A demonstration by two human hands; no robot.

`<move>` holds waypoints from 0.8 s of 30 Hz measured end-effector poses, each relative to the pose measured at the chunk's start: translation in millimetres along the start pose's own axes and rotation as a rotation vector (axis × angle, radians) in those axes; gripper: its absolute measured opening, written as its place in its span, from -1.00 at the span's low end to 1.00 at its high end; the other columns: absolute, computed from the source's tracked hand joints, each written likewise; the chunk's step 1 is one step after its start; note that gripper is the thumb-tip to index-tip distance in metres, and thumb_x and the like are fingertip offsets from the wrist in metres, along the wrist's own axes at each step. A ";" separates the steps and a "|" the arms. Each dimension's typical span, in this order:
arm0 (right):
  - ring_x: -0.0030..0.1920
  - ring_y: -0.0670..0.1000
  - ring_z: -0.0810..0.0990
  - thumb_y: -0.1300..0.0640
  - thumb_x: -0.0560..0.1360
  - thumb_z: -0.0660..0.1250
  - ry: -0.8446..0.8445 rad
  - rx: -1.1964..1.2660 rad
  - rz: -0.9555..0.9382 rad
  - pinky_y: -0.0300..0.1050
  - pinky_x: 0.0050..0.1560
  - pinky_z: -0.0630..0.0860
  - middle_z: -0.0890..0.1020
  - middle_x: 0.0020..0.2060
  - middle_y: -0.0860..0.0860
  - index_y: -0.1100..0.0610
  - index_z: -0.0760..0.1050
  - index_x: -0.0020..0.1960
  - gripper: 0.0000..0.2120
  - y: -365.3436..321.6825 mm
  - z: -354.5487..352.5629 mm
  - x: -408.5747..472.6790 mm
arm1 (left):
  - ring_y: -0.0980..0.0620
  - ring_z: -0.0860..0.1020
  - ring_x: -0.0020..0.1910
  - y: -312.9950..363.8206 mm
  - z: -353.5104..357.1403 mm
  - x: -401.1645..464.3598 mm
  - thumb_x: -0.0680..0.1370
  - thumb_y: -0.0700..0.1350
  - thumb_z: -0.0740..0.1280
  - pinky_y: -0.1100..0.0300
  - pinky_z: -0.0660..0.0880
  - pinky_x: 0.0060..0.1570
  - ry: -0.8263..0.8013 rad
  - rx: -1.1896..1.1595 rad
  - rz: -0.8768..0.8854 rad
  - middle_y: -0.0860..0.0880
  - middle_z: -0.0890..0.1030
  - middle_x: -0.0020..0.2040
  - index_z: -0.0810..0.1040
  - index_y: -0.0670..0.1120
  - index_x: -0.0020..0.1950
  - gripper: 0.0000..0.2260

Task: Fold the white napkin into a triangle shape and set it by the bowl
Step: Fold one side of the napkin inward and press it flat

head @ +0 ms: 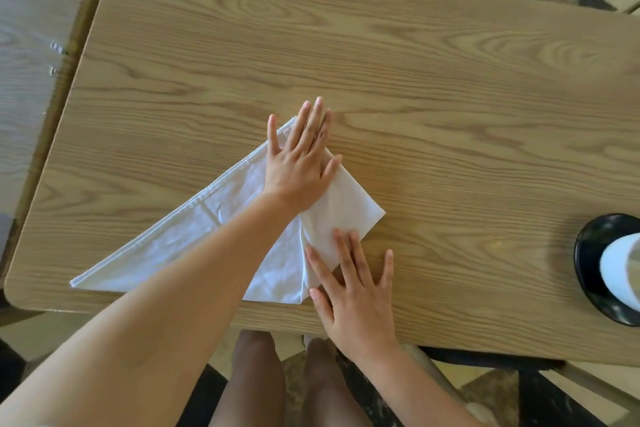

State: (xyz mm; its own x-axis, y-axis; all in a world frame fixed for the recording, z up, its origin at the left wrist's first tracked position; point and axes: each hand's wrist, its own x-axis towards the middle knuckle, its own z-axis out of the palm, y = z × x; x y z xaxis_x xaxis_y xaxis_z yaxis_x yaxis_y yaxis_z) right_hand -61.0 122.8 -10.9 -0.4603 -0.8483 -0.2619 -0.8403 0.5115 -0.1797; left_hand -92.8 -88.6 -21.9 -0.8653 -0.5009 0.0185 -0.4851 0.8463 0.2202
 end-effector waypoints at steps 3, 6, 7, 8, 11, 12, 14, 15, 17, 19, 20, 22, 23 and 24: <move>0.50 0.11 0.05 -0.16 0.52 0.05 -0.007 0.011 0.022 0.45 0.34 -0.04 0.10 0.51 0.08 -0.15 0.00 0.50 -0.43 -5.4 -2.7 -1.7 | 0.02 0.03 0.51 -5.1 -5.1 -35.7 0.57 0.05 0.06 -0.24 -0.16 0.40 0.044 0.003 0.106 -0.06 0.11 0.54 0.08 -0.06 0.52 -0.47; 0.50 0.13 0.02 -0.20 0.53 0.00 -0.015 0.022 0.048 0.44 0.33 -0.10 0.10 0.51 0.10 -0.13 -0.02 0.50 -0.43 -12.0 -5.4 -1.3 | 0.00 0.11 0.49 -13.4 -7.0 -71.2 0.54 0.04 0.07 -0.24 -0.12 0.39 -0.032 0.008 0.112 -0.04 0.16 0.52 0.14 -0.01 0.51 -0.48; 0.51 0.13 0.00 -0.21 0.53 0.00 -0.021 0.016 0.057 0.44 0.33 -0.09 0.11 0.51 0.11 -0.12 -0.01 0.50 -0.42 -13.8 -6.6 -0.8 | -0.02 0.16 0.48 -16.4 -8.3 -79.0 0.54 0.04 0.07 -0.26 -0.08 0.38 -0.063 0.011 0.111 -0.04 0.19 0.51 0.18 0.00 0.49 -0.49; 0.51 0.12 -0.01 -0.22 0.53 0.00 -0.029 0.006 0.064 0.44 0.33 -0.07 0.11 0.50 0.12 -0.10 0.00 0.50 -0.42 -14.8 -8.4 -0.1 | -0.03 0.20 0.47 -19.2 -10.1 -85.0 0.54 0.04 0.06 -0.29 -0.05 0.37 -0.089 0.020 0.114 -0.05 0.23 0.50 0.23 0.01 0.48 -0.51; 0.49 0.15 0.01 -0.22 0.52 0.02 -0.055 -0.040 0.058 0.45 0.32 -0.01 0.15 0.49 0.15 -0.06 0.07 0.50 -0.41 -16.5 -15.3 1.0 | -0.05 0.28 0.43 -23.8 -18.0 -96.4 0.54 0.06 0.08 -0.34 0.03 0.33 -0.137 0.057 0.123 -0.05 0.31 0.46 0.30 0.04 0.44 -0.54; 0.49 0.17 0.03 -0.21 0.51 0.01 -0.061 -0.055 0.051 0.46 0.31 0.00 0.16 0.48 0.16 -0.04 0.09 0.49 -0.41 -17.2 -17.5 0.9 | -0.05 0.28 0.43 -24.3 -20.5 -99.5 0.54 0.08 0.08 -0.34 0.03 0.33 -0.150 0.059 0.113 -0.05 0.30 0.47 0.30 0.04 0.45 -0.53; 0.48 0.18 0.09 -0.19 0.50 0.02 -0.063 -0.074 0.033 0.46 0.30 0.03 0.20 0.47 0.19 0.00 0.16 0.48 -0.41 -18.9 -21.6 1.9 | -0.06 0.24 0.45 -26.3 -25.3 -107.0 0.53 0.10 0.07 -0.32 -0.02 0.35 -0.146 0.033 0.030 -0.05 0.27 0.48 0.28 0.03 0.46 -0.50; 0.48 0.18 0.10 -0.17 0.49 0.03 -0.058 -0.083 0.017 0.46 0.30 0.02 0.21 0.46 0.19 0.02 0.19 0.47 -0.41 -20.7 -23.4 3.6 | -0.06 0.20 0.47 -29.8 -27.8 -112.6 0.53 0.10 0.08 -0.29 -0.05 0.36 -0.122 0.006 -0.053 -0.06 0.23 0.50 0.26 0.02 0.47 -0.50; 0.48 0.17 0.10 -0.15 0.50 0.03 -0.044 -0.088 -0.028 0.44 0.32 -0.01 0.19 0.47 0.19 0.03 0.19 0.47 -0.42 -26.9 -25.9 10.3 | -0.05 0.06 0.51 -42.9 -32.1 -130.8 0.56 0.07 0.11 -0.24 -0.12 0.37 -0.062 -0.041 -0.281 -0.07 0.12 0.53 0.17 0.01 0.50 -0.50; 0.49 0.16 0.09 -0.13 0.51 0.01 -0.032 -0.085 -0.083 0.43 0.33 0.00 0.16 0.48 0.17 0.02 0.15 0.48 -0.43 -37.8 -28.0 21.8 | -0.01 -0.10 0.51 -61.8 -36.2 -156.0 0.58 0.07 0.12 -0.22 -0.19 0.38 -0.048 -0.056 -0.513 -0.07 -0.02 0.55 0.04 0.02 0.52 -0.45; 0.49 0.16 0.09 -0.12 0.51 0.00 -0.031 -0.083 -0.112 0.43 0.33 0.01 0.16 0.48 0.17 0.00 0.13 0.49 -0.43 -44.4 -28.2 28.6 | 0.00 -0.16 0.51 -71.2 -38.8 -169.0 0.57 0.08 0.11 -0.22 -0.20 0.39 -0.069 -0.051 -0.611 -0.07 -0.08 0.55 -0.02 0.03 0.53 -0.43; 0.48 0.16 0.09 -0.13 0.51 -0.02 -0.035 -0.092 -0.168 0.41 0.33 0.02 0.15 0.49 0.15 0.00 0.11 0.49 -0.43 -57.3 -27.6 42.2 | -0.01 -0.21 0.51 -87.1 -45.5 -190.0 0.57 0.09 0.10 -0.23 -0.18 0.41 -0.111 -0.049 -0.755 -0.08 -0.12 0.56 -0.05 0.02 0.53 -0.42; 0.48 0.16 0.09 -0.13 0.52 -0.04 -0.037 -0.100 -0.198 0.40 0.33 0.01 0.15 0.49 0.14 0.00 0.10 0.49 -0.43 -63.2 -26.8 48.4 | -0.03 -0.19 0.51 -93.4 -49.3 -197.4 0.57 0.09 0.10 -0.24 -0.16 0.41 -0.118 -0.048 -0.800 -0.09 -0.09 0.56 -0.02 0.01 0.53 -0.43; 0.49 0.15 0.07 -0.13 0.52 -0.06 -0.043 -0.106 -0.228 0.39 0.34 -0.02 0.13 0.49 0.13 0.00 0.09 0.49 -0.44 -68.3 -25.1 54.0 | -0.04 -0.16 0.52 -98.8 -53.4 -203.0 0.57 0.09 0.09 -0.24 -0.16 0.41 -0.121 -0.036 -0.827 -0.09 -0.05 0.56 0.01 0.00 0.53 -0.44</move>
State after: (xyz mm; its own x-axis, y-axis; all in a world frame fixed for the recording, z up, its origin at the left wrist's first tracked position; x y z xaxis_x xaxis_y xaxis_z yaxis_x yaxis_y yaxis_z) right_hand -35.6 38.6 11.0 -0.2450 -0.9323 -0.2662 -0.9473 0.2887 -0.1391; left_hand 137.5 -80.2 4.7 -0.2409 -0.9331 -0.2668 -0.9670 0.2072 0.1483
